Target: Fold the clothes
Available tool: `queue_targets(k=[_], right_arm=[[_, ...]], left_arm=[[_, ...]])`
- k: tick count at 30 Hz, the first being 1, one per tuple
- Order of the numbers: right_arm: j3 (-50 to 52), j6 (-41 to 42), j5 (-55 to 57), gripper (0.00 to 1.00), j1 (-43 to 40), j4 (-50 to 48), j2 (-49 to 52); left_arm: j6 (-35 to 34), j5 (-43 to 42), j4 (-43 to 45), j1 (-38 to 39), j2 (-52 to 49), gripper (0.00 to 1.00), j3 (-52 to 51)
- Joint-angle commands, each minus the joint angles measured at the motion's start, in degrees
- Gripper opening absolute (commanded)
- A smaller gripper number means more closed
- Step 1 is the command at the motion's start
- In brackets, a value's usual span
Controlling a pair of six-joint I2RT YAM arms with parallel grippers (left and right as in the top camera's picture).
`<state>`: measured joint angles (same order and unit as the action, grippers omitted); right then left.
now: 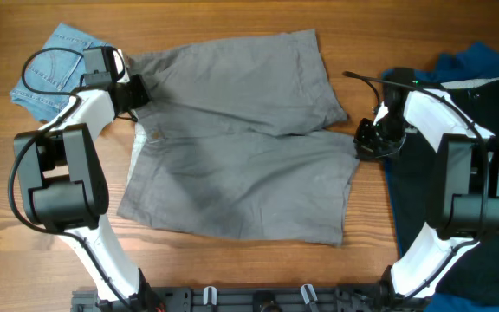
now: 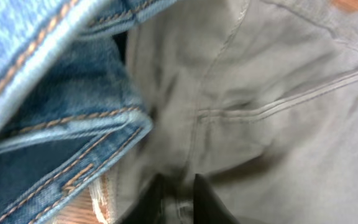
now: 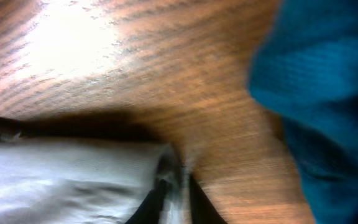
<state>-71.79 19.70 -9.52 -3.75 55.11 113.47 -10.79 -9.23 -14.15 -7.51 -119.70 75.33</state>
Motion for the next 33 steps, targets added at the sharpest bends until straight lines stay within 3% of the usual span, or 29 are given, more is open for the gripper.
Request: queue_targets(k=[1,3,5,7,8,11,12,14,21,25,27,29,31,33], right_arm=[[-3.06,-1.92,4.7,0.43,-1.05,2.19,1.64],[-6.49,-6.58,1.55,0.44,-1.05,2.51,-1.75],[-7.85,-14.21,-9.33,0.48,-0.76,-1.57,-6.78],[-7.82,-12.7,-14.99,0.2,0.44,-9.18,-10.29],[-7.82,-10.34,-14.95,0.15,1.36,-13.05,-10.27],[-7.8,-8.83,-15.02,0.08,4.63,-23.08,-5.31],[-7.8,-8.83,-15.02,0.07,6.21,-27.1,-2.54],[-7.8,-9.03,-14.91,0.07,8.9,-32.28,2.62],[-7.93,3.28,-1.84,0.05,6.45,-45.4,16.87],[-11.28,11.06,-4.7,0.04,-0.17,-50.49,17.46],[-13.68,4.61,-14.25,0.15,-0.61,-54.12,17.44],[-15.43,1.05,-22.14,0.37,-0.74,-52.65,14.8],[-15.43,-0.07,-25.22,0.44,-1.27,-49.37,10.1],[-15.43,-4.76,-26.71,0.5,-1.53,-37.35,-1.64]], left_arm=[[0.11,-2.32,-2.45,-0.96,-0.59,0.3,3.45],[1.9,-7.69,-4.44,-0.96,1.75,0.35,5.44],[2.38,-11.98,-5.97,-0.94,4.0,0.35,5.75],[4.68,-15.41,-11.08,0.11,7.89,0.37,5.75],[4.68,-15.54,-13.4,0.72,9.57,0.4,5.75],[7.08,-16.26,-20.52,2.84,19.87,0.49,5.75],[7.39,-15.78,-22.23,3.43,24.74,0.6,5.75],[7.39,-13.49,-26.1,3.89,31.54,0.64,5.75],[7.37,-12.81,-36.41,4.07,36.39,0.59,5.68],[7.37,-12.72,-36.24,7.85,36.39,0.51,5.68],[7.37,-8.11,-35.87,10.8,36.11,0.51,5.68],[7.34,-3.87,-36.13,12.57,35.28,0.56,5.68],[7.32,-1.68,-37.48,12.24,34.49,0.56,5.64],[7.41,5.05,-40.61,10.56,31.54,0.57,5.31]])
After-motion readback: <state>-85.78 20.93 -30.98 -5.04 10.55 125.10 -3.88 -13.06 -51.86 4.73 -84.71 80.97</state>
